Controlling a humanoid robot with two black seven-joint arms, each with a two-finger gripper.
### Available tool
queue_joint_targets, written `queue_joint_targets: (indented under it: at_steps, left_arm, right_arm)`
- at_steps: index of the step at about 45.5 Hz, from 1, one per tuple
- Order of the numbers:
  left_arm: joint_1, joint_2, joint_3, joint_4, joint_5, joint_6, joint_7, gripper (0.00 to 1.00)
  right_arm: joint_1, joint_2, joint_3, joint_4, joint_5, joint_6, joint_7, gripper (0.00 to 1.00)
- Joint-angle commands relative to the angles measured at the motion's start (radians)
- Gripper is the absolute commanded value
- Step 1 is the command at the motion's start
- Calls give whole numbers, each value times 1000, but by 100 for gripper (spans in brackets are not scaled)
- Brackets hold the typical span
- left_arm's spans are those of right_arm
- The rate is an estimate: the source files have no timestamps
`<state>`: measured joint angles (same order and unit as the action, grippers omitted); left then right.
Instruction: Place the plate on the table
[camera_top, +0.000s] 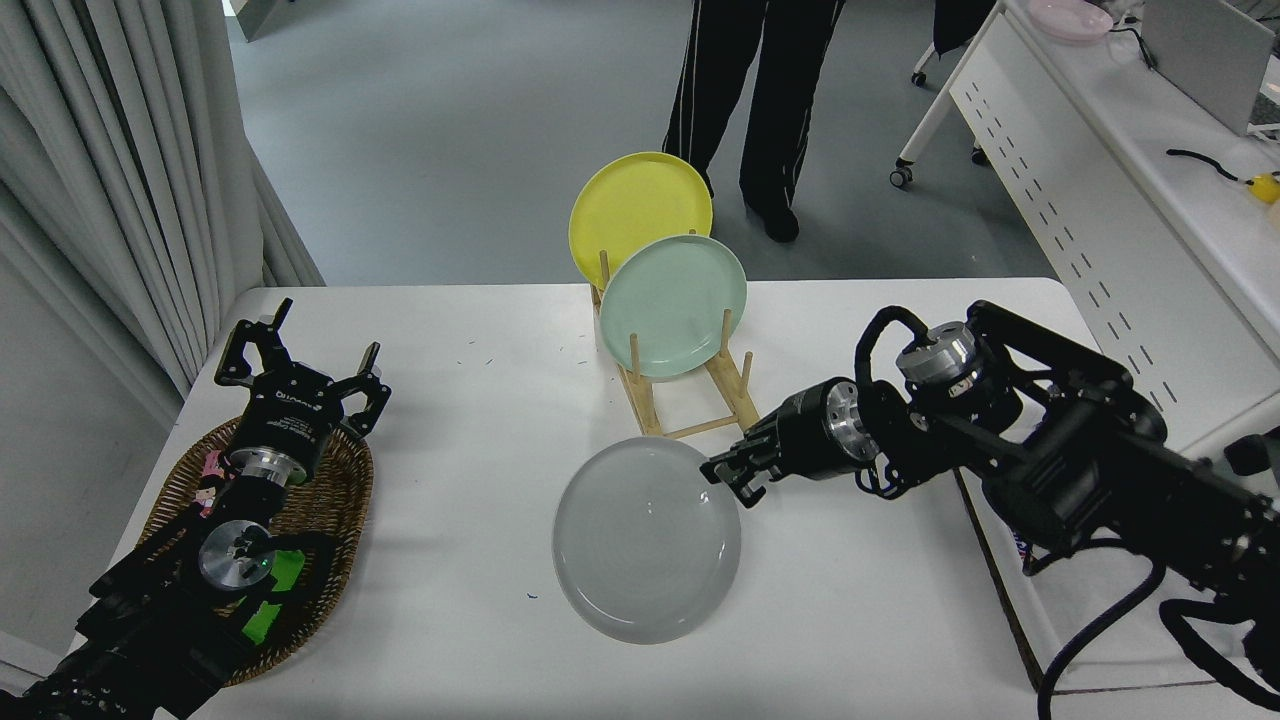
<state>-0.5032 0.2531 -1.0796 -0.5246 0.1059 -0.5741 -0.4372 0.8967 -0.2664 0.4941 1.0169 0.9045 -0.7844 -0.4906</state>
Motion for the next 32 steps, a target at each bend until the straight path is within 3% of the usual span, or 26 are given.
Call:
queue_joint_targets:
  at_steps: [1,13,32]
  left_arm:
    - [0,0,0,0,0,-1,0,100]
    - [0,0,0,0,0,0,0,100]
    - [0,0,0,-2,0,-1,0,100]
  right_arm:
    - [-50,16,1,-73,62,-1,1,0]
    - [-94,79,7,-214,63,-1,1,0]
    - [-108,105,21,-242,65,-1,1,0]
